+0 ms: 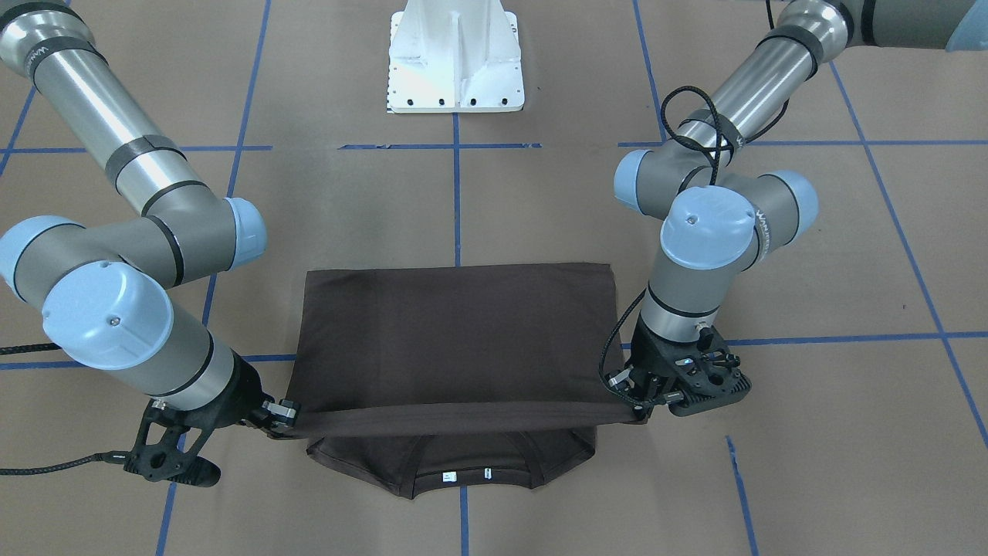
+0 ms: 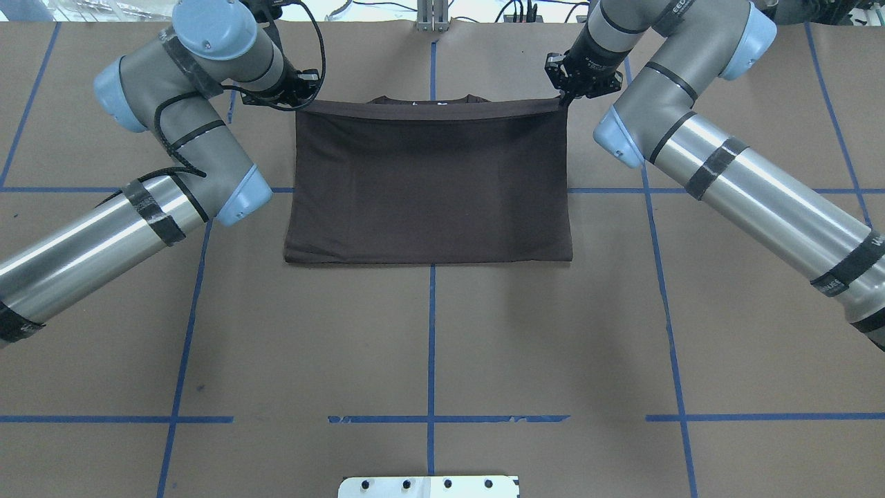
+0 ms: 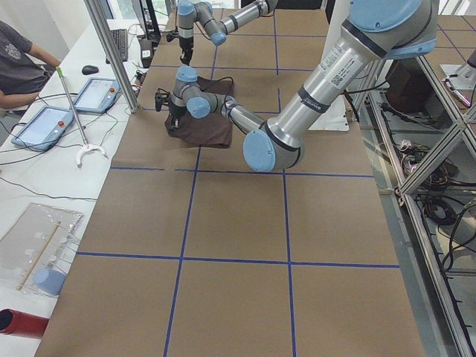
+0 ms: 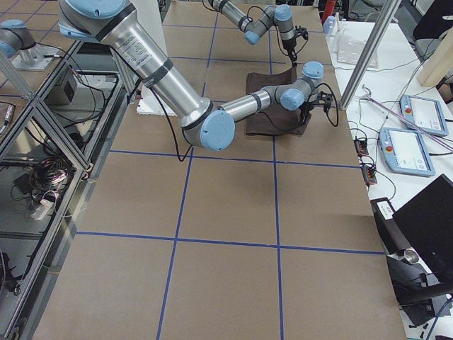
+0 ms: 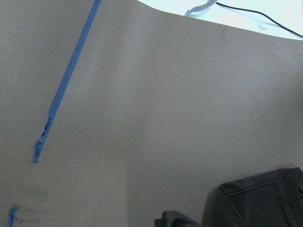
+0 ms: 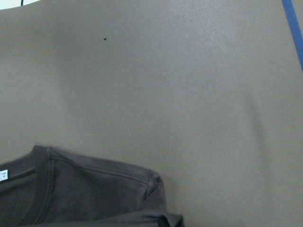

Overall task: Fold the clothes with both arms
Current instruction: 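Release the hem near the collar by opening both grippers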

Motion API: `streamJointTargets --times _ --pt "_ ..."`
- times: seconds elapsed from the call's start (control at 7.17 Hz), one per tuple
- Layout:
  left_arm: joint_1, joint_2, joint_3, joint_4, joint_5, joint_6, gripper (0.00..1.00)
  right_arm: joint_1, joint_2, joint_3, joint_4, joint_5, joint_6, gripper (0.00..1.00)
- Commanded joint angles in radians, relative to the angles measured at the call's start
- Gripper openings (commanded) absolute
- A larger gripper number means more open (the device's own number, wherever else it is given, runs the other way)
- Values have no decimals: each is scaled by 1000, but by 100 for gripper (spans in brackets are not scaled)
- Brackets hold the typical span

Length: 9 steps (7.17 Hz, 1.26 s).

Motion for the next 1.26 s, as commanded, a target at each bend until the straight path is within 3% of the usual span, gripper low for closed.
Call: streamJointTargets --times 0.0,0.14,0.28,0.42,0.7,1.12 --pt "4 -12 7 0 0 -4 0 -4 6 6 2 1 2 0" --pt "2 -12 7 0 0 -4 13 -5 -1 6 3 1 1 32" --pt "4 -12 9 0 0 5 81 -8 0 9 5 -1 1 99" --pt "4 -12 9 0 0 7 100 -10 3 9 5 1 4 100" --pt "4 -12 3 -2 0 7 100 -49 -33 105 6 2 34 100" --pt "4 -11 -54 13 -5 -1 100 -170 -301 416 0 -28 142 100"
